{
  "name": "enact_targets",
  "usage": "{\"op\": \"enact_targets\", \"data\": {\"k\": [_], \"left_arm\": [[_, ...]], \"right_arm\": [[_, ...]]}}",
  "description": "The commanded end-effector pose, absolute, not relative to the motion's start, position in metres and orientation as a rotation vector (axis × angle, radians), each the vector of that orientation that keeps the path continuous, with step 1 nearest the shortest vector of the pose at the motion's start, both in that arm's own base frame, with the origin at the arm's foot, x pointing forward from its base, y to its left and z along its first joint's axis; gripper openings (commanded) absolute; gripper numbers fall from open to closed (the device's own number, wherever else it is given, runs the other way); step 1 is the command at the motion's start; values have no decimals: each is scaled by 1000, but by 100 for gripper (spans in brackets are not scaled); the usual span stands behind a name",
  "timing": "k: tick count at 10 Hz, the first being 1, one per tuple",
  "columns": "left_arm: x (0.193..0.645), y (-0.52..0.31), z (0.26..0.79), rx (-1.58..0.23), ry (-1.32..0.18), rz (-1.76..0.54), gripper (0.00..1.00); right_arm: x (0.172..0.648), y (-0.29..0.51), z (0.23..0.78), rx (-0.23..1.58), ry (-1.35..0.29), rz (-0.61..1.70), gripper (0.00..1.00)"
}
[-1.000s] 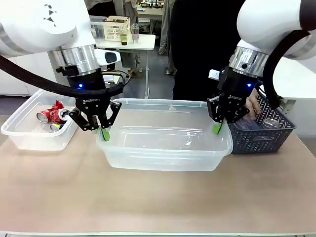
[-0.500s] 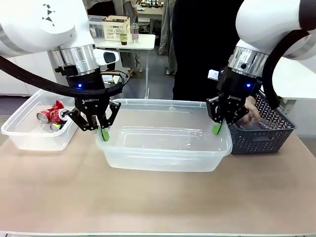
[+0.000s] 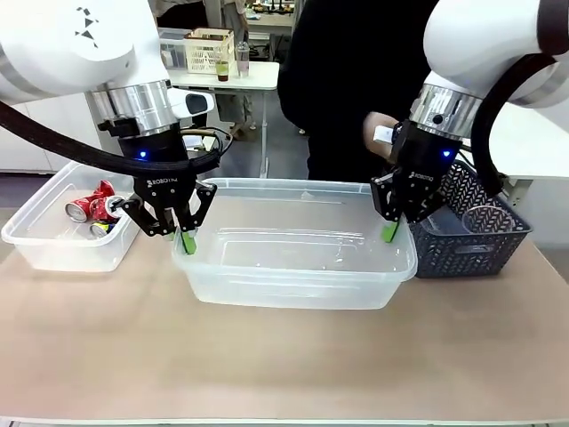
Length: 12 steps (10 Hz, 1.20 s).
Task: Sort the waste into each basket.
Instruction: Offer the picked Organizing box to the human.
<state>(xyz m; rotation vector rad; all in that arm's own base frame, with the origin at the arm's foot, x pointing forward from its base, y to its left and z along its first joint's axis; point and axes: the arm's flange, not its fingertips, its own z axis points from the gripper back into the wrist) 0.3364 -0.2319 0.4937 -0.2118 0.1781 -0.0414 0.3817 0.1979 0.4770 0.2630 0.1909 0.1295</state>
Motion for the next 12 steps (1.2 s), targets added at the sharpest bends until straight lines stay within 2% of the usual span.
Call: {"op": "enact_targets", "data": {"k": [1,12], "left_arm": [[338,-224,493,-210,182,-35,0],[338,-224,493,-210,182,-35,0]], "right_arm": [[380,197,480,260,191,133,0],[380,197,480,260,191,133,0]]}}
